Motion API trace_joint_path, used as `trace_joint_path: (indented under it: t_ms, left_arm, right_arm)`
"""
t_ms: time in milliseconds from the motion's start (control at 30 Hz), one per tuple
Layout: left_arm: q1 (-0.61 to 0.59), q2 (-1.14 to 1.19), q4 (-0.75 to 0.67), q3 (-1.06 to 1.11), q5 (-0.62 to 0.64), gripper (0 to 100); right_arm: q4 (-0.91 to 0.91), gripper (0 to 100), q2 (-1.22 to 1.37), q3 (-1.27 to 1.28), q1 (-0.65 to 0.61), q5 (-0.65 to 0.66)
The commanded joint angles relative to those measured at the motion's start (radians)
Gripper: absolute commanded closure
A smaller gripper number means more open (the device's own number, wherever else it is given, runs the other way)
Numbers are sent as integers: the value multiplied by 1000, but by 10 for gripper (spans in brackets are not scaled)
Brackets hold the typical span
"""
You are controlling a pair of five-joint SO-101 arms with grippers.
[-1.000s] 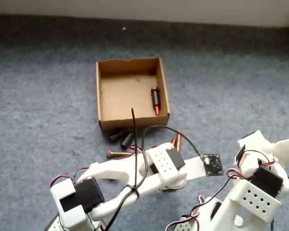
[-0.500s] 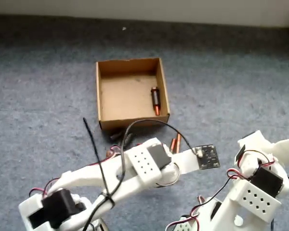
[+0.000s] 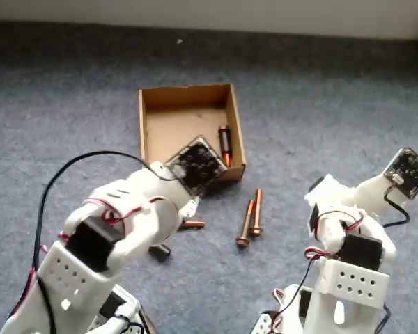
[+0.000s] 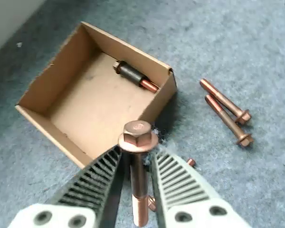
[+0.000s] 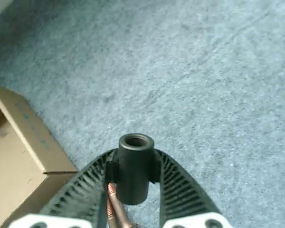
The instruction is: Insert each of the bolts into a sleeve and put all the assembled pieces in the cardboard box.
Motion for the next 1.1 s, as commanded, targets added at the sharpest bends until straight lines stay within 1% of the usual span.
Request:
trace_joint_path:
  t_ms: [0,33,133,267,367,433,533,800,900,967,1067]
  left_arm:
    - [-93,-174,2,22,58,995]
    - [-114,-211,2,38,71,995]
    - [-160,-317,2,97,114,995]
    - [-171,-466,-12,185,195,995]
    - [-171,-587,-69,254,270,995]
    - [-173,-665,-118,305,316,995]
    - [-173,-768,-178,377,339,995]
    - [-176,-779,-242,404,339,995]
    - [-173,-777,-298,409,341,995]
    - [-168,-777,-331,409,342,995]
    - [-168,-776,-373,407,400,995]
  right_arm:
    - [-12,993,-27,-64,-93,12]
    - [-12,993,-28,-64,-117,20]
    - [-12,993,-93,-56,-223,104]
    - [-15,993,-289,-38,-355,152]
    - [-21,993,-404,33,-429,210]
    - [-41,993,-441,82,-481,226]
    - [-96,993,-472,179,-553,242]
    - [-295,993,-624,452,-792,387]
    - [-381,993,-704,561,-839,436]
    - [-432,993,-733,627,-866,443]
    - [-506,993,-728,694,-892,442]
